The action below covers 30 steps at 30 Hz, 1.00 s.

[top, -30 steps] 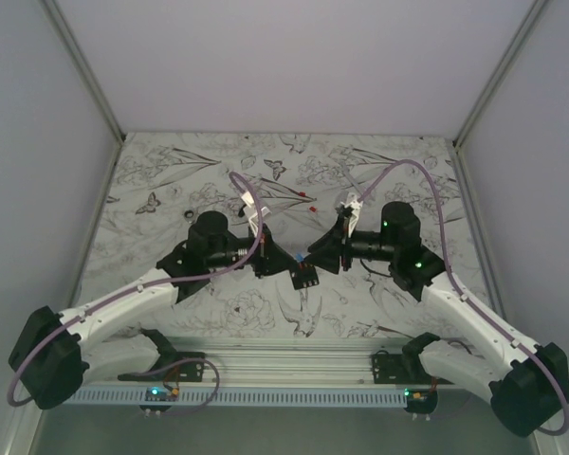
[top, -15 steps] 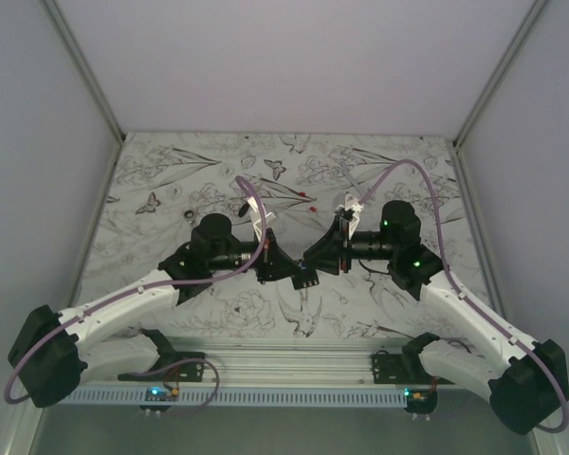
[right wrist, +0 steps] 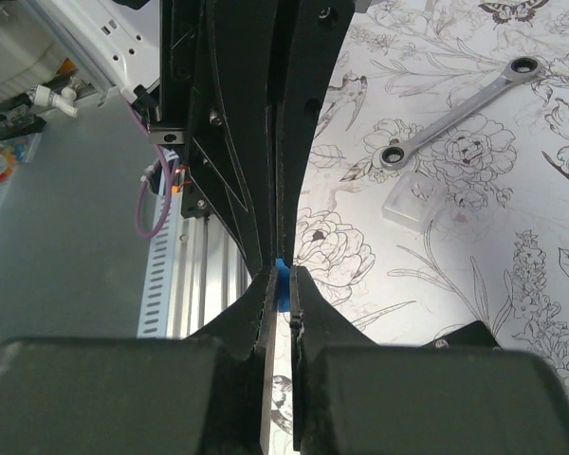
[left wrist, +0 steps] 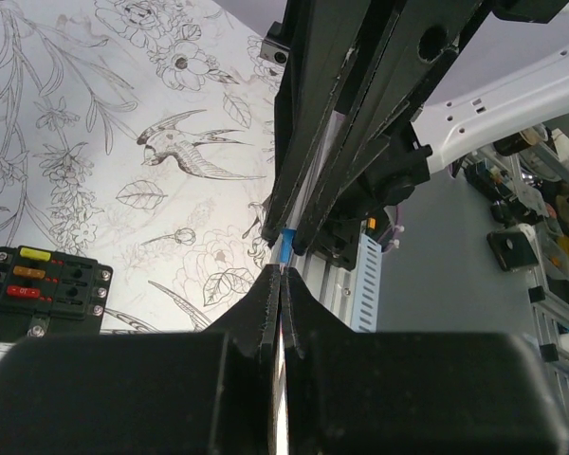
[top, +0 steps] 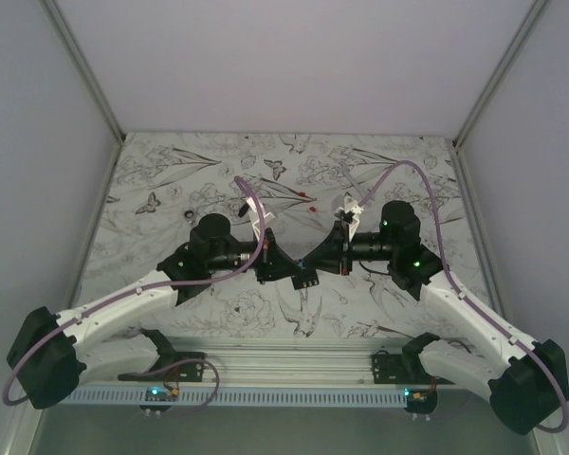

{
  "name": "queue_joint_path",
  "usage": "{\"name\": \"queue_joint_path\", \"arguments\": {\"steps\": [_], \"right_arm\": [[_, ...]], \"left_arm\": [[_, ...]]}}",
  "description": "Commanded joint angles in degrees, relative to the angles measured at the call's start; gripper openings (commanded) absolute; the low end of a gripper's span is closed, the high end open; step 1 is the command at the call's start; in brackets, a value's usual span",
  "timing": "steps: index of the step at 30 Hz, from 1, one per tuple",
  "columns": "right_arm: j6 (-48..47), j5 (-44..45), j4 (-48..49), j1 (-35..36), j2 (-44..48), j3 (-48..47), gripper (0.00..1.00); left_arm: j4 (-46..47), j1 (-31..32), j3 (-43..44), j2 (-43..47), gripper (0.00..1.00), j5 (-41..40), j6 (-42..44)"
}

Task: Snap on the fuse box
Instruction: Pick up the fuse from the center of the board, then install the fuse at the fuse box base.

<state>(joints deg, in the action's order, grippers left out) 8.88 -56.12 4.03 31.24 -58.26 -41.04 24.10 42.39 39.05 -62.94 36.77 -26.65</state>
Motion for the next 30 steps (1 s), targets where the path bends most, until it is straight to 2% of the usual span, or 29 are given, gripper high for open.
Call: {"name": "queue_joint_path", "arguments": {"steps": [1, 3, 6, 10, 11, 14, 19, 27, 30], "right_arm": [[-1.0, -2.0, -0.2, 0.4, 0.1, -0.1, 0.05], [-1.1, -1.1, -0.9, 0.4, 0.1, -0.3, 0.00], [-1.6, 1.3, -3.7, 0.5, 0.0, -1.3, 0.00], [-1.4, 9.5, -11.4, 1.2, 0.2, -3.6, 0.00], [-0.7, 12.8, -13.0, 1.6, 0.1, -4.2, 0.00], [1.8, 24.4, -18.6, 3.4, -0.9, -5.6, 0.00], [8.9, 42.0, -25.7, 6.5, -4.9, -7.1, 0.00], [16.1, 60.8, -31.5, 11.8, -12.5, -8.7, 0.00], [17.9, 64.7, -31.7, 13.6, -15.9, -9.9, 0.00]], "left_arm": [[1.6, 0.2, 1.6, 0.1, 0.00, -0.2, 1.3], [1.6, 0.3, 1.2, 0.0, 0.00, -1.2, 1.3], [1.6, 0.2, 0.0, 0.1, 0.00, -3.6, 1.5], [1.4, -0.6, -3.0, 0.5, 0.23, -7.3, 0.6], [1.3, -1.0, -3.9, 0.7, 0.32, -8.7, 0.1], [-0.3, -2.6, -6.7, 2.3, 0.49, -13.6, -1.9], [-13.3, -5.1, -7.2, 6.0, 0.64, -27.3, -3.3], [-25.7, -7.7, -5.8, 8.0, 0.84, -36.9, -5.4], [-27.5, -8.1, -5.4, 7.7, 0.89, -38.5, -5.7]]}}
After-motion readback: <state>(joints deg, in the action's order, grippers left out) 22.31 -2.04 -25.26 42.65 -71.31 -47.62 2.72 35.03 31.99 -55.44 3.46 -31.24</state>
